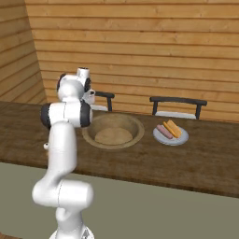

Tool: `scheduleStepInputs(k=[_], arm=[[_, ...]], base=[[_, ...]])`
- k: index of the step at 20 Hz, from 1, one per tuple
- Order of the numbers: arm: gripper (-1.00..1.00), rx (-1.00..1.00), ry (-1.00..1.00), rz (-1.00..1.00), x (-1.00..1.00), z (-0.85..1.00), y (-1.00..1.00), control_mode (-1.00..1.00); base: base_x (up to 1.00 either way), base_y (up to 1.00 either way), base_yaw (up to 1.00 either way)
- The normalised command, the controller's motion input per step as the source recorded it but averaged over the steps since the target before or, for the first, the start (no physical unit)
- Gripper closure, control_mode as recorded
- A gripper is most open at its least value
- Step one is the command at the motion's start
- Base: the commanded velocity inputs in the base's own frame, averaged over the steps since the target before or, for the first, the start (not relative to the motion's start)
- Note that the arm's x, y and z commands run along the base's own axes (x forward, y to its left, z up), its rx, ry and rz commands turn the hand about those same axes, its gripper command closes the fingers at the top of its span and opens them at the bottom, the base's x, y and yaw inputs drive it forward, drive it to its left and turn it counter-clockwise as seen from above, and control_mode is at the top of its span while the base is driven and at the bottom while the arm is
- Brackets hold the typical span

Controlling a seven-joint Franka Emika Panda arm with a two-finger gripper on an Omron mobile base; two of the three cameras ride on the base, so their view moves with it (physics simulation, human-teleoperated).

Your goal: Place one bun and one sausage from the bowl on each plate.

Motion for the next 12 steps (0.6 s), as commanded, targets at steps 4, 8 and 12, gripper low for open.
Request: scheduleStepInputs(k=[4, 8, 12], arm=[[-1.00, 0.00, -0.04, 0.00, -1.00, 0.39, -0.74, -1.00], [-1.00, 0.00, -0.10, 0.00, -0.98, 0.68, -0.67, -1.00], [-1.00, 0.00, -0.06, 0.00, -0.96, 0.76, -0.61, -1.00]], base=[[0.00, 0.00, 0.00], [0.00, 0.00, 0.00], [0.00, 0.00, 0.00]])
